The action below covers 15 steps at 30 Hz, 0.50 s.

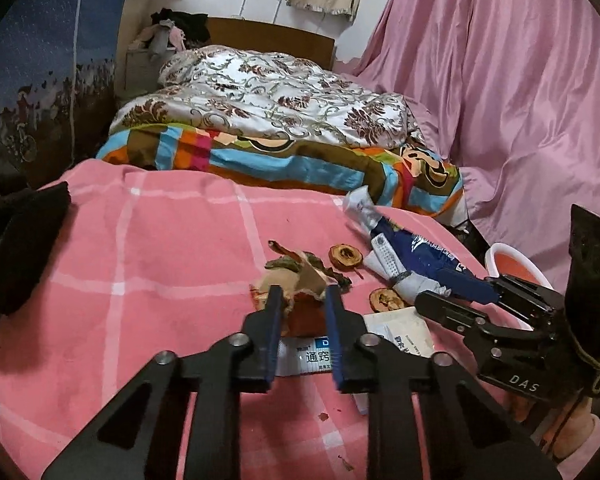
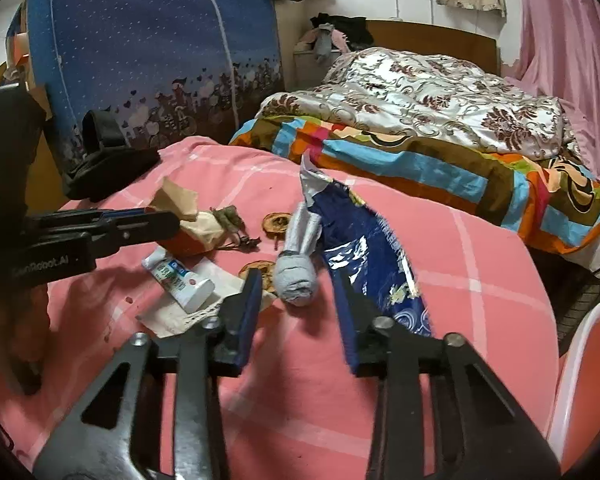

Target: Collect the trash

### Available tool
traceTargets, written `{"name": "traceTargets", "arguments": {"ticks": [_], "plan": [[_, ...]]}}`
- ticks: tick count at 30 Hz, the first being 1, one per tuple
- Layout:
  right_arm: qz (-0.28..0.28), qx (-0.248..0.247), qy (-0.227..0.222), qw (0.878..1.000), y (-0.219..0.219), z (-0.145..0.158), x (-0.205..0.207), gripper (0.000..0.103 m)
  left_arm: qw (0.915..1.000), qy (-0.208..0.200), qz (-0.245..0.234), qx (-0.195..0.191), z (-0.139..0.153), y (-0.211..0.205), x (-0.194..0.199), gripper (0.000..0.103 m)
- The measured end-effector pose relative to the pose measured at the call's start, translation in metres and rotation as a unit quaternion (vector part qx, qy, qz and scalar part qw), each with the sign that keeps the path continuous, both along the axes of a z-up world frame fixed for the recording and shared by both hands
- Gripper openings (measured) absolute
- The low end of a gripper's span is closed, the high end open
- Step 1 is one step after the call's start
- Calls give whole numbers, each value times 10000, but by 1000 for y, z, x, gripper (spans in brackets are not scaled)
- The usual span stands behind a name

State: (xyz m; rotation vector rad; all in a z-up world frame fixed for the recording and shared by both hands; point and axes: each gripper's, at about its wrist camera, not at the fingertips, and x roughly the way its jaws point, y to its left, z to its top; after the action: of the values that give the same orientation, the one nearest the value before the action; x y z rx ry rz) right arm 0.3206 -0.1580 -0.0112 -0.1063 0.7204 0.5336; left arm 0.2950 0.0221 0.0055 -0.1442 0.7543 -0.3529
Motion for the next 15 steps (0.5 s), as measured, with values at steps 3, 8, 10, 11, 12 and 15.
{"name": "traceTargets", "arguments": {"ticks": [3,8,10,11,12,15], "plan": [[45,-44,-53,10000,2,1,-3,25,10000,-83,-45,33,4,-3,-3,7],[133,-8,-274,9995,5,6,-12,24,9989,-372,-98,260,12,-9,-13,2],[118,35,-475,9988,4,11,-19,24,9981,-498,-78,359,15,-11,-19,2],[91,75,-593,9982,2,14,-22,24,9977,-554,-63,374,17,-11,-22,2],[70,112,-676,9976,0,16,-25,24,9975,-602,-34,370,19,-11,-25,2],[-45,299,-1008,9944,-7,26,-35,24,9970,-722,74,272,25,-7,-31,2]]}}
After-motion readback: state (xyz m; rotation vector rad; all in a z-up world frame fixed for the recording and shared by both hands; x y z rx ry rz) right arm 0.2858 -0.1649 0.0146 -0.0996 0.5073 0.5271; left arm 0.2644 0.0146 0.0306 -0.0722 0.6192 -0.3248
